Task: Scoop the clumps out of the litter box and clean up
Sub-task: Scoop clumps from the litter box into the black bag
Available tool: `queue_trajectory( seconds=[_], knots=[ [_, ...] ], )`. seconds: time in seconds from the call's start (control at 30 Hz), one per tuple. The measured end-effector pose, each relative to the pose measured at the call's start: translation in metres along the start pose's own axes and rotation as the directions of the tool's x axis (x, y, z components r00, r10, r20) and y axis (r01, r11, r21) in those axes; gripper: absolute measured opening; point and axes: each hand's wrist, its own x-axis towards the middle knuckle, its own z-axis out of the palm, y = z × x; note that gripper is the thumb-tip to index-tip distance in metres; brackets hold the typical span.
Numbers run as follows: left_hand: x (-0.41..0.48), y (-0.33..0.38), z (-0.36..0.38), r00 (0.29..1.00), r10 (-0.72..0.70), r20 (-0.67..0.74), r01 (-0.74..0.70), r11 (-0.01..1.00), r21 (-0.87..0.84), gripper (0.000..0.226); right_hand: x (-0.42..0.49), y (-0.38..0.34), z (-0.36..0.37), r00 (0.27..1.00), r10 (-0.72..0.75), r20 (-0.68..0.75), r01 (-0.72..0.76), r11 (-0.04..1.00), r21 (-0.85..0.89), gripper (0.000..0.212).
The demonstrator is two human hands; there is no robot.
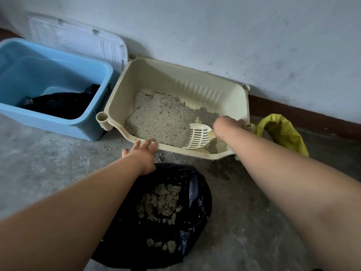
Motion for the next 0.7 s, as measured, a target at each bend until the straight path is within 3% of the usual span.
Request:
queue_trajectory(
  seconds=[0.17,0.27,0.33,0.53,0.7],
  knots=[
    [0.004,-0.003,0.000,1.000,0.003,0.007,-0.003,1.000,0.005,0.086,0.007,-0.027,0.022,0.998,-0.018,0.066,0.005,0.982,0.187,0.028],
    [0.002,-0.006,0.000,1.000,0.020,0.005,-0.020,1.000,0.019,0.085,0.007,-0.040,0.043,0.999,0.013,0.053,-0.032,0.923,0.383,0.034],
    [0.001,-0.007,0.000,1.000,0.025,-0.013,-0.025,1.000,0.014,0.083,0.002,-0.043,0.047,0.998,-0.010,0.060,-0.017,0.906,0.422,0.038],
    [-0.004,-0.013,0.007,0.976,0.023,-0.218,-0.049,0.992,-0.119,0.068,-0.007,-0.030,0.048,1.000,-0.027,0.012,0.017,0.857,0.515,0.042],
    [-0.007,-0.020,0.006,0.962,0.003,-0.274,-0.050,0.985,-0.168,0.062,-0.002,-0.039,0.048,0.999,0.034,-0.003,-0.021,0.703,0.711,0.049]
  ],
)
